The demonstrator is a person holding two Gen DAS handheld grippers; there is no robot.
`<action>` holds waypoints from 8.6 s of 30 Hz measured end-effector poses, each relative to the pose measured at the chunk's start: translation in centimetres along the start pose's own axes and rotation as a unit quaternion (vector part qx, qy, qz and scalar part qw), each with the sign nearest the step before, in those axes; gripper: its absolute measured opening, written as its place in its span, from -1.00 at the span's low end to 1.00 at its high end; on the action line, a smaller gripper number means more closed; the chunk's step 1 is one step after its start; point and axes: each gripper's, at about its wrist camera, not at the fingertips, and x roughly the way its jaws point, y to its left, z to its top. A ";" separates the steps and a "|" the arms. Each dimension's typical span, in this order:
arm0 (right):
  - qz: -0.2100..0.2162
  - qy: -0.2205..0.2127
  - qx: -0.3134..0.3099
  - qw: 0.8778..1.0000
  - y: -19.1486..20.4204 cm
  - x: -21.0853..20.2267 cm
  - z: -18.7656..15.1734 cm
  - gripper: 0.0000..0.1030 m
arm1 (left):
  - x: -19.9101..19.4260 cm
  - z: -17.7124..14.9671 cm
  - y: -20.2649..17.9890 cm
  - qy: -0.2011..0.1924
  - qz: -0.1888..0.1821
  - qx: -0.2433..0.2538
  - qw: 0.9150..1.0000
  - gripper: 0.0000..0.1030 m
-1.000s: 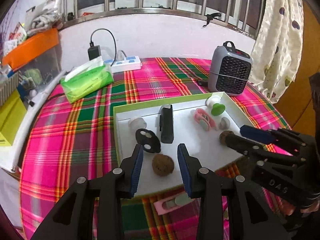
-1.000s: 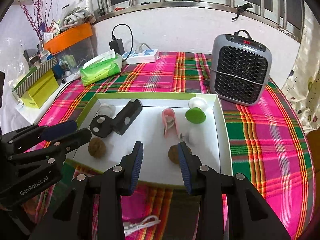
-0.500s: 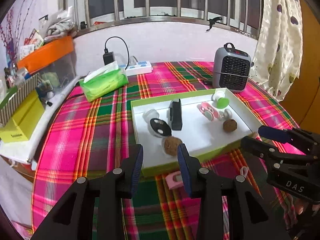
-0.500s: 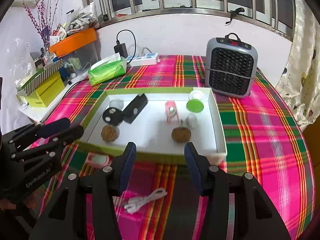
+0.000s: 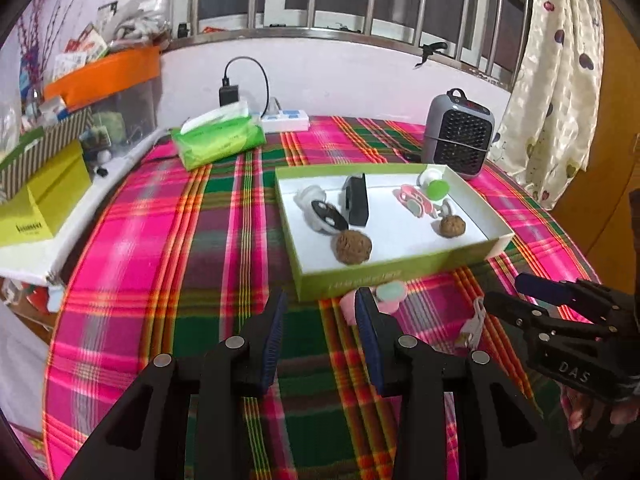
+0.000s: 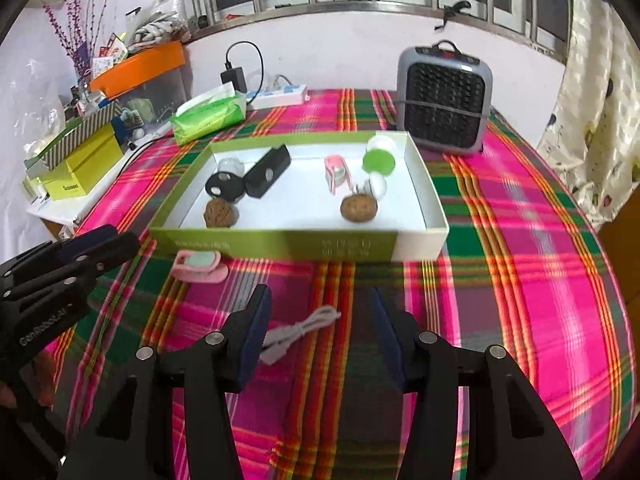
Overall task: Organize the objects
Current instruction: 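Lift both open tools up and back out of the box, then move the left tool to the pink-and-mint holder while the right tool approaches the white cable, then grasp the pink-and-mint holder with the left tool while the right tool grasps the white cable, then carry the holder into the box with the left tool while the right tool carries the cable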
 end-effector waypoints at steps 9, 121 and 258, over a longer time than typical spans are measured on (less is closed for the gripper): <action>-0.007 0.016 -0.010 1.000 1.3 1.0 -0.9 0.00 | 0.4 -1.6 1.7 0.020 -0.017 -0.024 0.999 -0.35; -0.033 0.027 -0.022 0.999 -6.1 0.7 -2.0 -0.43 | 7.0 0.6 -5.7 0.088 -0.082 0.049 0.992 -0.67; 0.117 0.079 -0.058 0.988 -1.6 11.6 10.8 -0.62 | 10.7 5.8 -6.1 0.077 -0.073 0.034 0.994 -0.69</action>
